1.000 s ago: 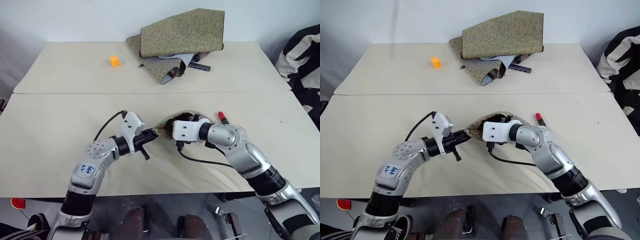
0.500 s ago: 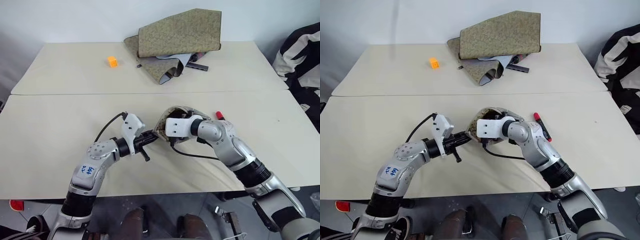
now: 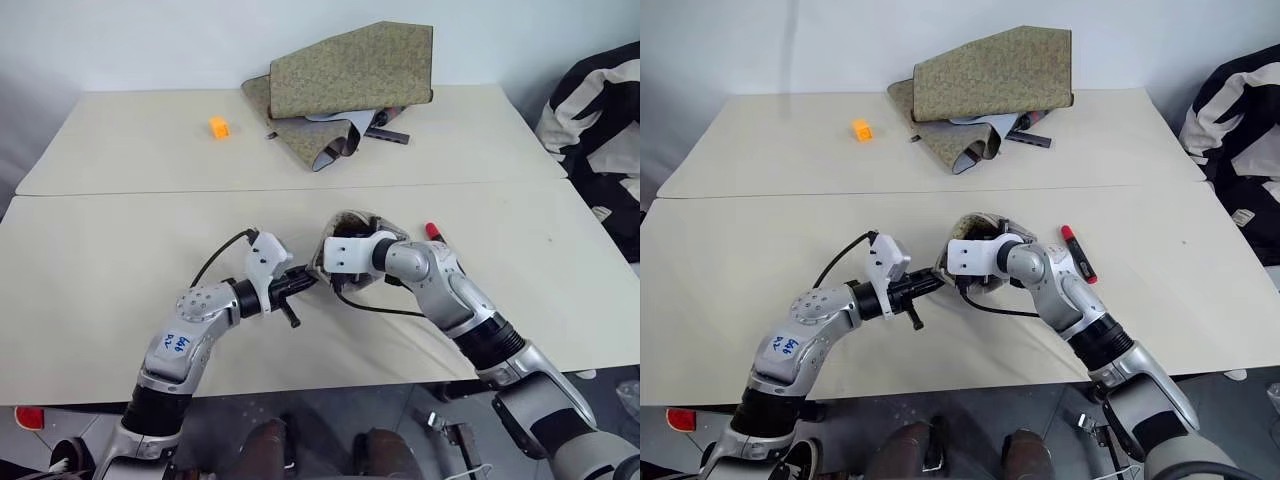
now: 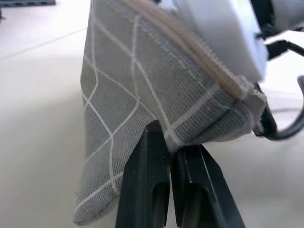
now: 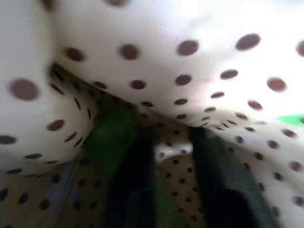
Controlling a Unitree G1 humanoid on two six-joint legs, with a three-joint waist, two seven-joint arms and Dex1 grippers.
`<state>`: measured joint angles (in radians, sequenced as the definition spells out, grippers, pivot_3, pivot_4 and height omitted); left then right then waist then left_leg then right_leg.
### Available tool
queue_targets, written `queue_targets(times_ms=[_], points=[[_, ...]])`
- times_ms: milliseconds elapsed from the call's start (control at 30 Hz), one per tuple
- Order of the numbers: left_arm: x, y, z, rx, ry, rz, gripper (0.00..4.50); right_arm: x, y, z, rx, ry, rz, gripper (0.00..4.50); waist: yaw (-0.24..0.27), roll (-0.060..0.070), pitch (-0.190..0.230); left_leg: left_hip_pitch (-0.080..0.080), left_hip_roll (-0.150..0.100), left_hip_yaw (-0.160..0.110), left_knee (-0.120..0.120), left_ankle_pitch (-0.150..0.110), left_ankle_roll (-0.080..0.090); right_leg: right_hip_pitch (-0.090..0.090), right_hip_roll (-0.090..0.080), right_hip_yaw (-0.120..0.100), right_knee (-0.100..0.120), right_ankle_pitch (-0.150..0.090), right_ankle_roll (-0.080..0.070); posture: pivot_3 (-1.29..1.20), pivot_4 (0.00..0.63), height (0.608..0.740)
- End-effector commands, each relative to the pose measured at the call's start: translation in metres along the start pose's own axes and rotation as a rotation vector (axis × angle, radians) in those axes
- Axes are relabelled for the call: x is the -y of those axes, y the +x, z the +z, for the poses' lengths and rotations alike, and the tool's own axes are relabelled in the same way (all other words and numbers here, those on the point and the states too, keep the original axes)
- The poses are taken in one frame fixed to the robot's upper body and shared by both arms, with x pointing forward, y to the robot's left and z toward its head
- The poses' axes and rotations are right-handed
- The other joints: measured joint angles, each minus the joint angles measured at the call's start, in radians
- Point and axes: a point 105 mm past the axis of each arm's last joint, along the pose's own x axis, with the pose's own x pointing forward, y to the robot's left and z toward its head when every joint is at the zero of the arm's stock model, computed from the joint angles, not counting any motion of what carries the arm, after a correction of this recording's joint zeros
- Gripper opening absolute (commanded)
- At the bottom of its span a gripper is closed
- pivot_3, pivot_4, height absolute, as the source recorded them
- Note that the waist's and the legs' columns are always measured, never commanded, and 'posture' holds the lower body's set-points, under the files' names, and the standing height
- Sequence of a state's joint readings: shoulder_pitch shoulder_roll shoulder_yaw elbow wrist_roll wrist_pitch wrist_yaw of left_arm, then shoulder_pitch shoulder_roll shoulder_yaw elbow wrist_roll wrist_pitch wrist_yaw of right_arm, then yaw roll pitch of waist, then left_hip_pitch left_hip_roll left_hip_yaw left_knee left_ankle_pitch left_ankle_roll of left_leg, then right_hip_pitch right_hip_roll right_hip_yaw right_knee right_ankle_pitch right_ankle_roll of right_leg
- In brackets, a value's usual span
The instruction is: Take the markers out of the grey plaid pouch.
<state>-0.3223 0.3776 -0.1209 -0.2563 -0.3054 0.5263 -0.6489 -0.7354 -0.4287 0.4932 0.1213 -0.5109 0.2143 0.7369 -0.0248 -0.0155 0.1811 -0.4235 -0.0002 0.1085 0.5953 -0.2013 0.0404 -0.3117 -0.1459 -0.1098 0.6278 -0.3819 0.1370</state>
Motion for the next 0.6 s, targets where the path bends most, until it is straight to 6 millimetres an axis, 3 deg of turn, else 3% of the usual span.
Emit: queue_targets(times_ms=[33,133,433,600], points=[[0.006,-0.001,0.014,0.054,0.056,-0.033,0.00,-0.022,-0.002,-0.020,-0.065,0.029,0.095,0.02,0.001,0.000,0.000,0.000,0.000,0.000,0.000,0.000,0.000,0.000,0.000,0.000,0.000,0.000,0.000,0.00,0.150,0.740],[0.003,-0.001,0.014,0.056,0.062,-0.017,0.00,-0.014,-0.009,-0.015,-0.039,0.024,0.083,0.02,0.001,0.000,0.000,0.000,-0.001,-0.001,0.000,0.000,0.000,0.001,0.000,0.001,-0.001,0.000,0.000,0.00,0.150,0.740],[-0.018,-0.005,0.013,0.058,0.094,0.093,0.00,0.021,-0.072,0.021,0.206,0.171,0.111,0.02,0.015,0.001,0.001,-0.001,-0.001,-0.002,-0.001,0.000,0.000,0.002,-0.001,-0.001,-0.002,0.000,0.000,0.00,0.150,0.740],[-0.022,-0.005,0.012,0.054,0.108,0.112,0.00,0.032,-0.091,0.032,0.314,0.309,0.100,0.02,0.021,0.001,0.001,-0.001,-0.001,-0.003,-0.001,-0.001,0.000,0.002,-0.002,-0.001,-0.003,0.000,0.000,0.00,0.150,0.740]])
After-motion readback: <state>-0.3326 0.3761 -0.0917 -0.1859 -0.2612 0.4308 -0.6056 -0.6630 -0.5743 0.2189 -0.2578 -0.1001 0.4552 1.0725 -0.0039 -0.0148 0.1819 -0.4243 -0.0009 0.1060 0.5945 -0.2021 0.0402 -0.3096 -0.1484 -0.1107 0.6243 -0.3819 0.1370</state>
